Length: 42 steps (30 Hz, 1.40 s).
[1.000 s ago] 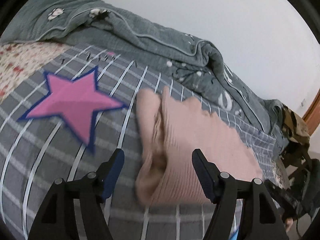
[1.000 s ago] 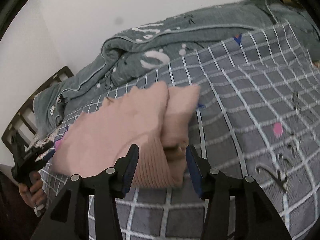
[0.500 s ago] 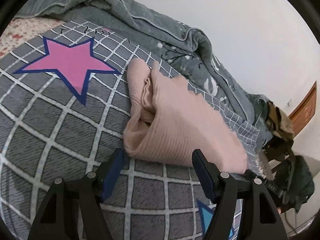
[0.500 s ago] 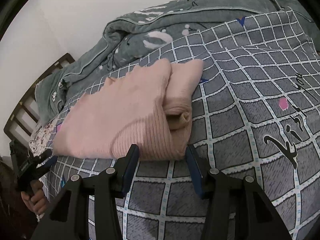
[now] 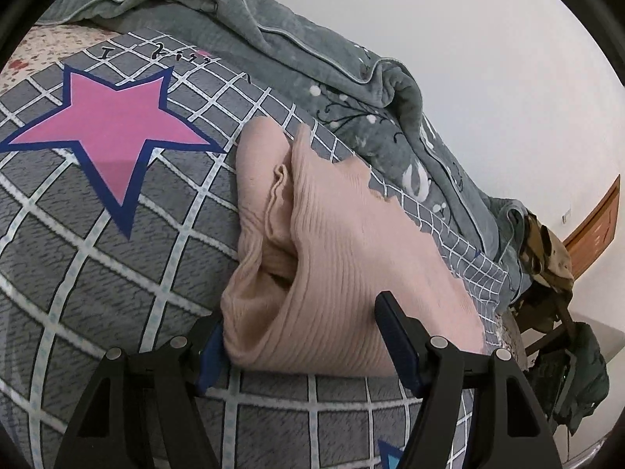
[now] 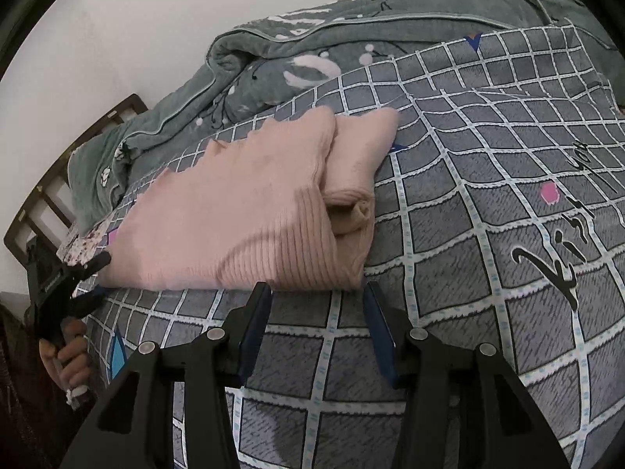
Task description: Fold small clothes
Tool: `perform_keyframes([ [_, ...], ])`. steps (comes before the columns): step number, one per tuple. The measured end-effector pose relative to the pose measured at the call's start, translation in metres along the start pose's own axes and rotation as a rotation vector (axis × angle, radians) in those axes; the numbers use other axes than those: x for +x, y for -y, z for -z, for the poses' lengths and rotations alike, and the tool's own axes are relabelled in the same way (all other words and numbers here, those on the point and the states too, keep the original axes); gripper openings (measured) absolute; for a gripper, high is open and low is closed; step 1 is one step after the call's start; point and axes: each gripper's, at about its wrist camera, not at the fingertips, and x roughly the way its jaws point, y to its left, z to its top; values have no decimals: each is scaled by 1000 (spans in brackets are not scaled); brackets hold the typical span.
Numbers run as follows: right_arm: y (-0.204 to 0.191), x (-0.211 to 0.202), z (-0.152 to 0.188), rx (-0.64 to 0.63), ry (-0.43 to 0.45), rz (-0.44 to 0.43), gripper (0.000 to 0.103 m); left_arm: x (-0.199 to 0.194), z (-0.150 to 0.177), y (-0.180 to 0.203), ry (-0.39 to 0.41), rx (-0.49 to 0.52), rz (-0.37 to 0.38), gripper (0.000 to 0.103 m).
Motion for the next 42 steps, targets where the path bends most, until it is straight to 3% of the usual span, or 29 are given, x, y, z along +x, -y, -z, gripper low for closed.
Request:
perform_keyframes([
  [7, 4, 9, -7, 51, 11, -15, 49, 3, -6, -1, 5, -39, 10, 68],
  [16, 25, 31, -30, 261, 16, -157, 49, 1, -9, -7, 4, -90, 43, 67],
  [26, 32, 20, -29, 337, 45, -312, 51, -3, -3, -4, -3, -97, 60, 67],
  [30, 25, 26, -36, 320, 42, -284, 53, -3, -3, -3, -3, -91, 56, 67],
  [34, 9, 42, -40, 240, 8, -142, 53, -2, -4, -3, -5, -90, 57, 67],
  [36, 6, 40, -37, 209, 34, -98, 38, -2, -3, -3, -4, -90, 56, 67],
  [37, 9, 39, -36, 221, 37, -108, 19, -2, -3, -2, -2, -93, 51, 65],
  [38, 14, 39, -35, 244, 35, -140, 16, -2, -3, -2, 2, -95, 37, 61],
  [40, 29, 39, -32, 306, 32, -191, 13, -1, -2, -5, 9, -98, -8, 39],
  [42, 34, 40, -29, 328, 18, -215, 12, 3, -3, -15, -10, -129, -7, 17],
])
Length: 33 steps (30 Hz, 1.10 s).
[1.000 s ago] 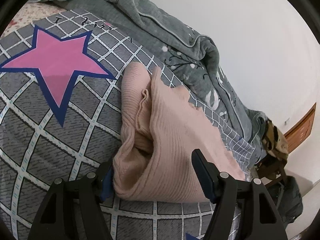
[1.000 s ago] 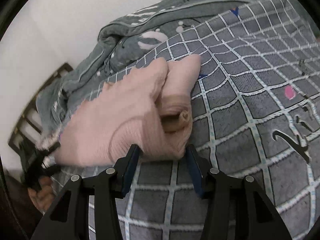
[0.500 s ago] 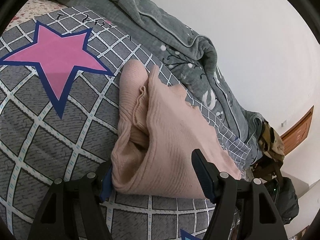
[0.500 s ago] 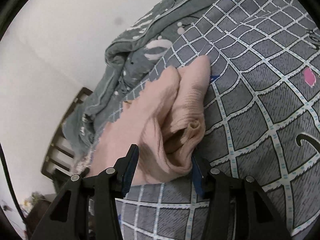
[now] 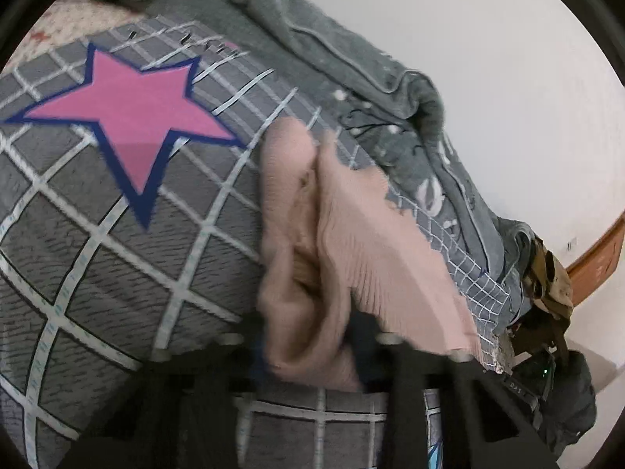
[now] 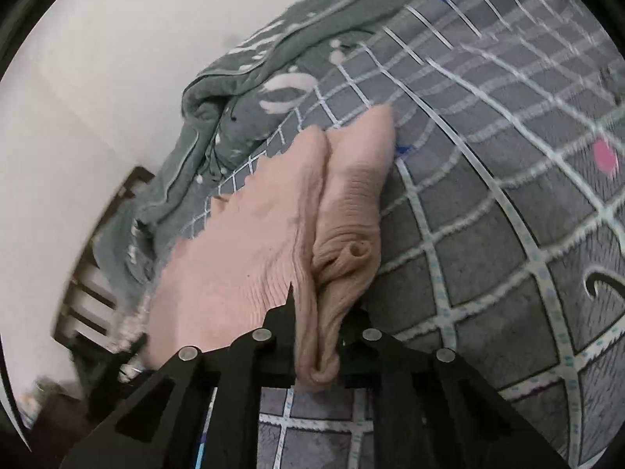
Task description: Fold small clothes
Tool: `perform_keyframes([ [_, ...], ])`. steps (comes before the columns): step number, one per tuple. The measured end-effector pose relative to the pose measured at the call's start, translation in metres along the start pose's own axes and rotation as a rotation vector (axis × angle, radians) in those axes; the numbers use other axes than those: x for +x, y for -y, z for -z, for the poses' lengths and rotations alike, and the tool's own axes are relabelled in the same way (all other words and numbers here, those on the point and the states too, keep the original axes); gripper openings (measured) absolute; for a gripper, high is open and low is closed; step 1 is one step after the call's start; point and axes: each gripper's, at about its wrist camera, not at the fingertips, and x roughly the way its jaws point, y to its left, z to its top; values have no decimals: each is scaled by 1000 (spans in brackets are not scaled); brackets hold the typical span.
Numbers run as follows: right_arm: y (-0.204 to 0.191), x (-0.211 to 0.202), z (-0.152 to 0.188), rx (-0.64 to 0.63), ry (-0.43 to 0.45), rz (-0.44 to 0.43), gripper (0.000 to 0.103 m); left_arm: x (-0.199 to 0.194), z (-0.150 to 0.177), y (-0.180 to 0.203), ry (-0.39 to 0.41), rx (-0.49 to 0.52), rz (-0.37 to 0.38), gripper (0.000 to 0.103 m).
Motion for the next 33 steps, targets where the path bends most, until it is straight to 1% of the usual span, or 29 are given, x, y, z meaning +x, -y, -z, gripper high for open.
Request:
perform_keyframes([
  [3, -7, -2, 3, -35, 22, 22, 12, 1, -2, -8, -15, -30, 37, 12],
  [5, -7, -5, 5, -34, 32, 11, 12, 0, -1, -7, -8, -24, 39, 11],
  [7, -5, -8, 5, -18, 36, -24, 11, -2, 0, -5, 3, -21, 36, 11],
  [9, -4, -10, 5, -9, 43, -39, 11, -4, 1, -6, 11, -29, 40, 11],
  [12, -8, -13, 7, -26, 53, -33, 10, -8, 3, -8, 16, -35, 46, 11],
  [19, -16, -26, 18, -54, 70, -41, 10, -23, 13, -2, 35, -4, 37, 10],
  [23, -14, -37, 24, -42, 66, -61, 10, -37, 23, 2, 51, 2, 42, 10],
  [29, -16, -57, 38, -66, 71, -60, 10, -59, 44, 10, 76, 38, 28, 10],
  [33, -22, -73, 53, -101, 76, -37, 10, -75, 61, 14, 91, 68, 11, 10],
])
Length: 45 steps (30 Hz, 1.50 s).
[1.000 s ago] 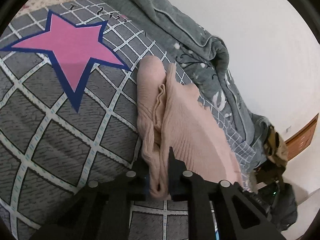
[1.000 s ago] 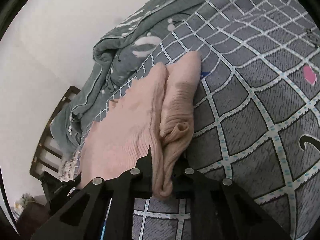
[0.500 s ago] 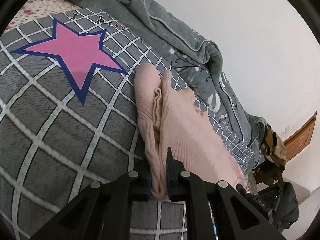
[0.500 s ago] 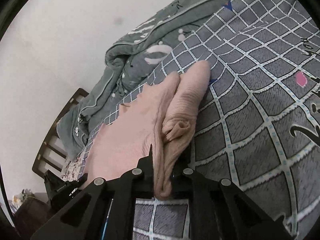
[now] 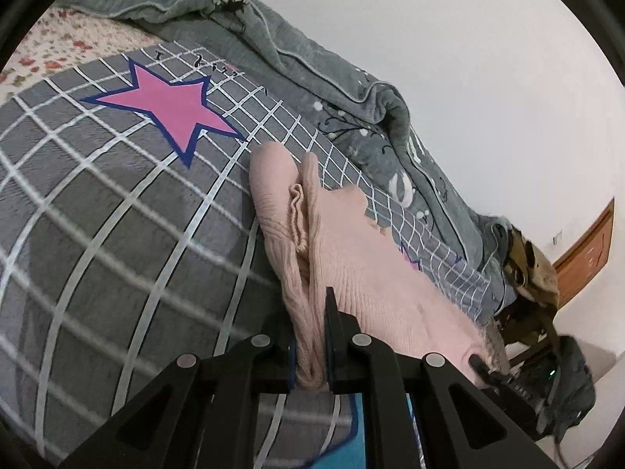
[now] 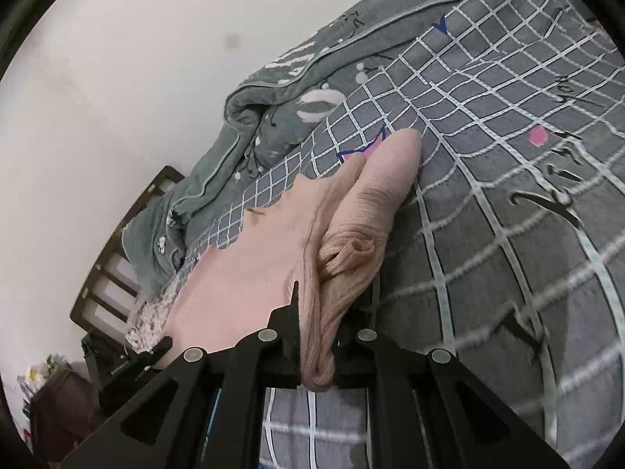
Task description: Fold small clothes
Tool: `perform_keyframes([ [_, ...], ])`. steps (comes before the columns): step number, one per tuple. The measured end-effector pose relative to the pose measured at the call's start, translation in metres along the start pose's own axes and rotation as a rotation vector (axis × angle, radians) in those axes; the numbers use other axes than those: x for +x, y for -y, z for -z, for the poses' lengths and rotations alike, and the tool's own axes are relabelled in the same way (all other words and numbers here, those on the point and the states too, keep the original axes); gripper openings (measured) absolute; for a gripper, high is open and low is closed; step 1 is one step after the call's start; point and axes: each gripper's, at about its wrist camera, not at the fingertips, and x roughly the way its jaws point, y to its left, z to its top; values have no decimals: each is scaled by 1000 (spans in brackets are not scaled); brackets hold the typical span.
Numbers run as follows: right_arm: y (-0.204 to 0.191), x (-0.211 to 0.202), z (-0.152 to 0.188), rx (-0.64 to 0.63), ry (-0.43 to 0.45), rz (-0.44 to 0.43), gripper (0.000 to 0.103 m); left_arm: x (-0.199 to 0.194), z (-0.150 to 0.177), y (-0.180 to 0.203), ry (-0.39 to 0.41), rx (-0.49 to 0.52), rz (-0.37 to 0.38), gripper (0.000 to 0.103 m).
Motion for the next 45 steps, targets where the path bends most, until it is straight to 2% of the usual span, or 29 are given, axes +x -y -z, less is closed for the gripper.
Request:
perform_keyframes([
  [6, -8, -31, 23, -52, 22, -6, 10, -26, 34, -4, 1, 55, -37, 10],
  [10, -6, -40, 39, -59, 31, 13, 10, -32, 39, -4, 0, 79, -53, 12],
  [13, -3, -36, 43, -60, 22, 39, 13, -33, 38, -3, 2, 94, -92, 20],
  [16, -4, -37, 43, -86, 16, 79, 25, -34, 35, -4, 5, 85, -97, 36],
  [18, -13, -46, 44, -150, 45, 132, 26, -34, 31, -6, 11, 67, -80, 49],
  [23, -47, -61, 46, -301, 139, 256, 29, -22, 17, -8, -3, 31, -59, 52],
  [25, -66, -62, 44, -356, 165, 274, 29, -14, 13, -7, -16, 15, -62, 52],
  [27, -81, -61, 42, -387, 175, 255, 30, -6, 9, -5, -37, 6, -70, 52],
  [31, -117, -35, 42, -469, 137, 201, 35, 5, 4, -2, -58, -7, -110, 52],
  [36, -144, 21, 58, -509, 29, 182, 35, 11, -8, 6, -42, 53, -188, 54],
  [38, -146, 47, 68, -530, -21, 224, 35, 12, -14, 0, -53, 22, -169, 54],
  [40, -145, 75, 76, -567, -67, 315, 35, 14, -16, -8, -66, -18, -134, 54],
  [42, -149, 86, 76, -604, -54, 356, 35, 16, -18, -13, -71, -41, -117, 54],
  [45, -159, 106, 61, -643, -82, 401, 35, 19, -20, -11, -56, -9, -129, 54],
])
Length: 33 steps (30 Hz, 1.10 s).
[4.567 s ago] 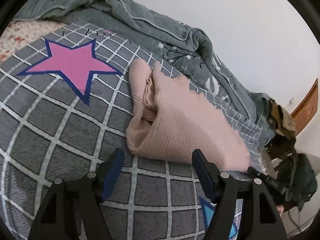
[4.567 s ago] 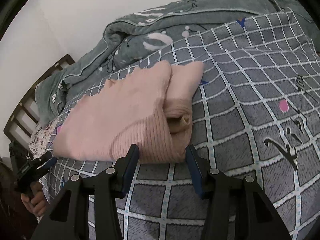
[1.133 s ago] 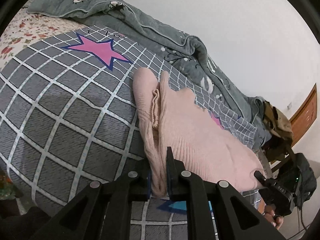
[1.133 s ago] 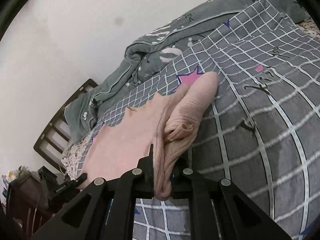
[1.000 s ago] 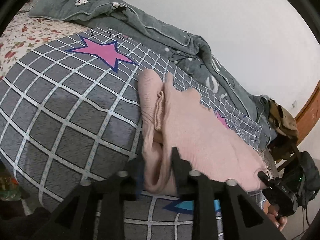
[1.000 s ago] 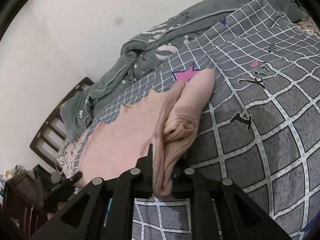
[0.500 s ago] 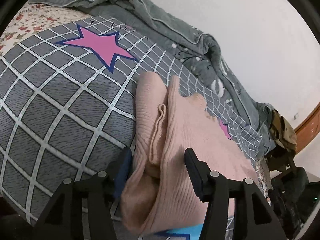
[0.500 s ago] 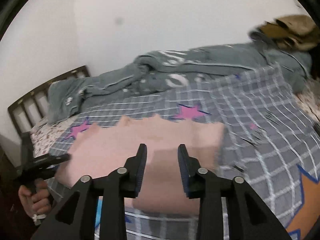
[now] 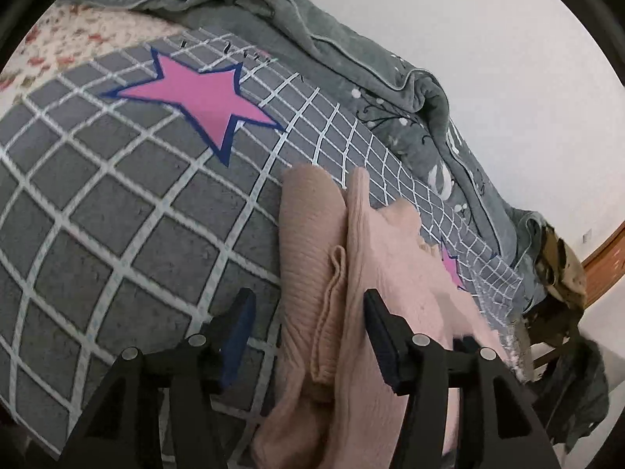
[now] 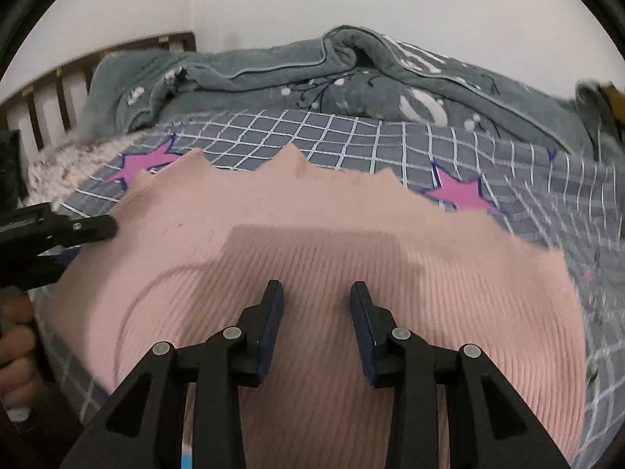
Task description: Fold small clothes
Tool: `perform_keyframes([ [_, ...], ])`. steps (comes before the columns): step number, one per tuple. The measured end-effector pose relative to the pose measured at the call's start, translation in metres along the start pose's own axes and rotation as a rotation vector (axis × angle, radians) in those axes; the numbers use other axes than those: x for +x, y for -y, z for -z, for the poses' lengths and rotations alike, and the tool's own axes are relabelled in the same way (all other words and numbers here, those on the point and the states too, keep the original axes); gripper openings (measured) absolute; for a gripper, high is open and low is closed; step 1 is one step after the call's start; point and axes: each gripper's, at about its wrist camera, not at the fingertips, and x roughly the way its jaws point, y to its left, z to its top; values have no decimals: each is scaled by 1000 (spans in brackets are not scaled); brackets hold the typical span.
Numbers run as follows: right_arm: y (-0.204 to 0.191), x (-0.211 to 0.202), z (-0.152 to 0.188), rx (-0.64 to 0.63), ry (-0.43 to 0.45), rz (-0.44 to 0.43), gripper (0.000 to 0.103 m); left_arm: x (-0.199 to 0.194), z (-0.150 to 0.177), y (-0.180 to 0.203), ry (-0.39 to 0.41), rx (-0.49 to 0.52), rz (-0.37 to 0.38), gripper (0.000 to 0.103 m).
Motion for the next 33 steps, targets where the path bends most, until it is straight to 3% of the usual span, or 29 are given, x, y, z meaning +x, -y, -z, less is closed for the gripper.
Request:
perform_keyframes([
  [7, 12, 37, -38, 70, -132, -4, 31, 6, -3, 11, 40, 134, -46, 56],
  [10, 16, 53, -49, 95, -181, 15, 25, 9, -6, 11, 30, 142, -35, 57],
  [19, 18, 86, -75, 120, -218, 11, 25, 18, -13, 10, 18, 139, 12, 60],
  [26, 13, 78, -66, 82, -215, 14, 25, 18, -12, 11, 16, 135, 11, 61],
  [33, 3, 40, -39, 28, -163, 35, 24, 15, -1, 15, -2, 145, 9, 61],
])
